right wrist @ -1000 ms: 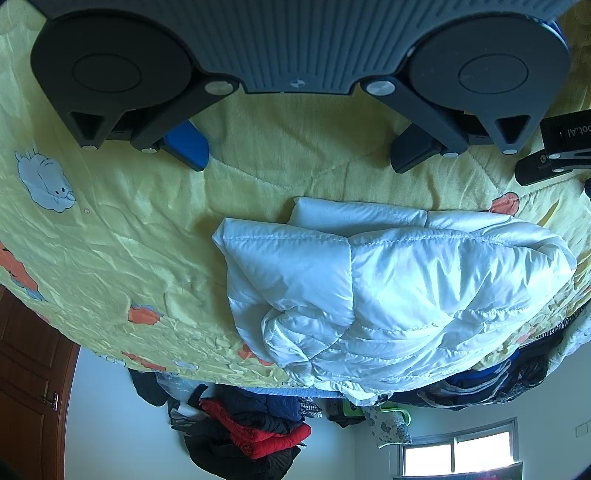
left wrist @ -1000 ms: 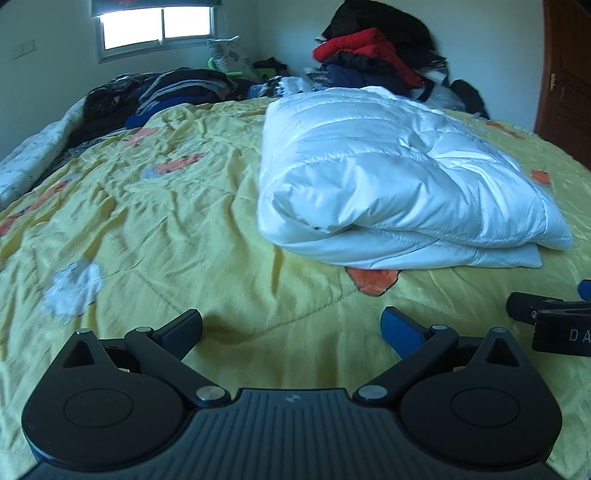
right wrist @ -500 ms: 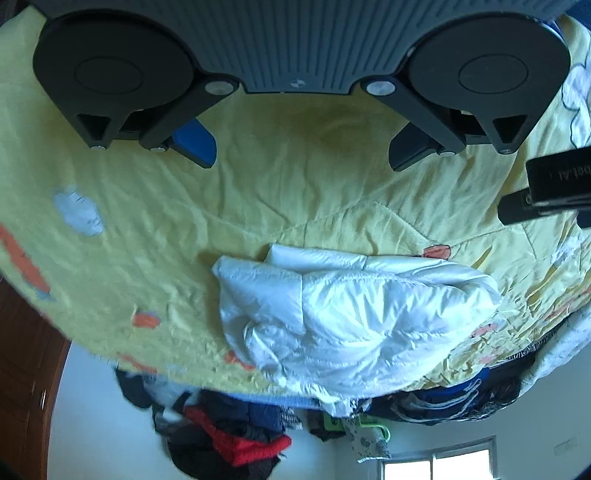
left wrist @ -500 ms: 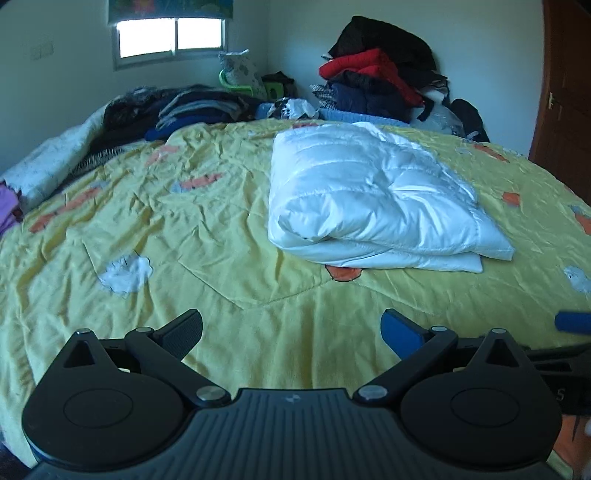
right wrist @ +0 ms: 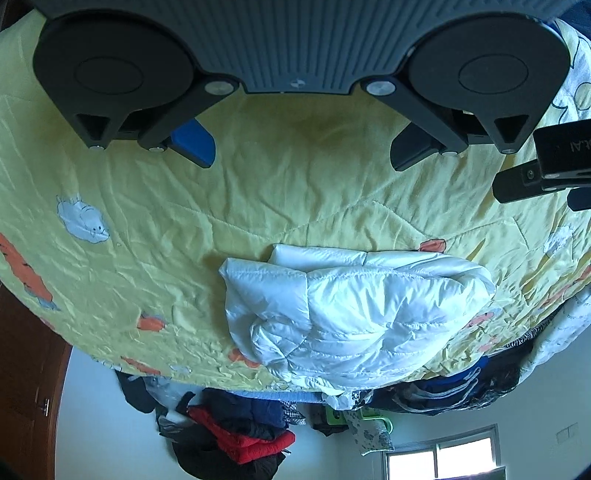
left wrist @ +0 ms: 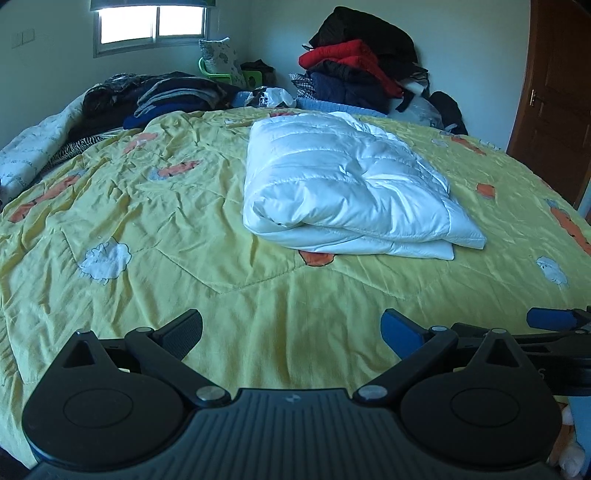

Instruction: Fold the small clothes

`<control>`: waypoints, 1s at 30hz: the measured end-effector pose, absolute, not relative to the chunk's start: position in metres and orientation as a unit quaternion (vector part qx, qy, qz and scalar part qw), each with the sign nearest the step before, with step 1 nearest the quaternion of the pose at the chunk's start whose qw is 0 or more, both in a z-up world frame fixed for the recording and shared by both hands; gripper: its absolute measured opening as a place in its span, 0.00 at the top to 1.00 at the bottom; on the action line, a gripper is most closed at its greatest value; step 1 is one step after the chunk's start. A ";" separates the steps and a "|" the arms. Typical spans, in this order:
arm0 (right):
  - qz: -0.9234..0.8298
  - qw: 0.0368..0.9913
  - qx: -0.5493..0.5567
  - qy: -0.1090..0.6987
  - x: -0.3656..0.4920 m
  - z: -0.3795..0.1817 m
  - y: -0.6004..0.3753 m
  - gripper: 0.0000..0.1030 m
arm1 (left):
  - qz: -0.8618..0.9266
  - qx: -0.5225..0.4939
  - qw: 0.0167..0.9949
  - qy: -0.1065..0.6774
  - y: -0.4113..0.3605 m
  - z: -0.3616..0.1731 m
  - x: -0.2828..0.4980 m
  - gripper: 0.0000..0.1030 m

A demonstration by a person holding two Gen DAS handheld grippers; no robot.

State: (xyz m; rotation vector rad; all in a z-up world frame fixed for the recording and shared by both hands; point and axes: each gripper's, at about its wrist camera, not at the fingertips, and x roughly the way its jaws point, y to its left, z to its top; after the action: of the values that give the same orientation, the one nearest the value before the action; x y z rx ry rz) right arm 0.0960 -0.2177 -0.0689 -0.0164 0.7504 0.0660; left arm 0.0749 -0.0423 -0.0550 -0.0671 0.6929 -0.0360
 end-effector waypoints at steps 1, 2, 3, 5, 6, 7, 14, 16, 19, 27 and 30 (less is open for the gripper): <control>0.033 0.929 -0.008 0.367 0.096 -0.069 -0.217 0.01 | -0.019 -0.035 0.939 0.341 -0.042 -0.055 0.075 0.00; 0.034 0.929 -0.008 0.368 0.096 -0.070 -0.217 0.01 | -0.019 -0.035 0.938 0.344 -0.042 -0.056 0.075 0.00; 0.034 0.929 -0.008 0.367 0.096 -0.069 -0.217 0.01 | -0.019 -0.037 0.937 0.346 -0.041 -0.056 0.076 0.00; 0.037 0.930 -0.008 0.366 0.095 -0.069 -0.217 0.01 | -0.021 -0.044 0.936 0.349 -0.039 -0.057 0.076 0.00; 0.038 0.930 -0.008 0.366 0.095 -0.069 -0.216 0.01 | -0.021 -0.046 0.935 0.350 -0.039 -0.057 0.077 0.00; 0.038 0.930 -0.008 0.367 0.095 -0.069 -0.216 0.01 | -0.021 -0.047 0.935 0.351 -0.039 -0.057 0.077 0.00; 0.040 0.927 -0.006 0.373 0.096 -0.071 -0.215 0.01 | -0.020 -0.050 0.933 0.356 -0.038 -0.058 0.078 0.00; 0.040 0.926 -0.005 0.374 0.097 -0.072 -0.215 0.01 | -0.020 -0.052 0.933 0.357 -0.038 -0.059 0.078 0.00; 0.042 0.926 -0.005 0.376 0.097 -0.072 -0.215 0.01 | -0.018 -0.052 0.932 0.357 -0.039 -0.059 0.078 0.00; 0.043 0.925 -0.004 0.378 0.097 -0.073 -0.215 0.01 | -0.043 -0.066 0.939 0.335 -0.038 -0.057 0.073 0.00; 0.043 0.924 -0.004 0.379 0.098 -0.074 -0.215 0.01 | -0.029 -0.068 0.937 0.341 -0.037 -0.059 0.075 0.00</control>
State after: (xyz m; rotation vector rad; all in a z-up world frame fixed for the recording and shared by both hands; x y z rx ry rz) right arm 0.0977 -0.2149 -0.0737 -0.0077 0.7784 0.0883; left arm 0.0751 -0.0374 -0.0588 -0.1385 0.6973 -0.0598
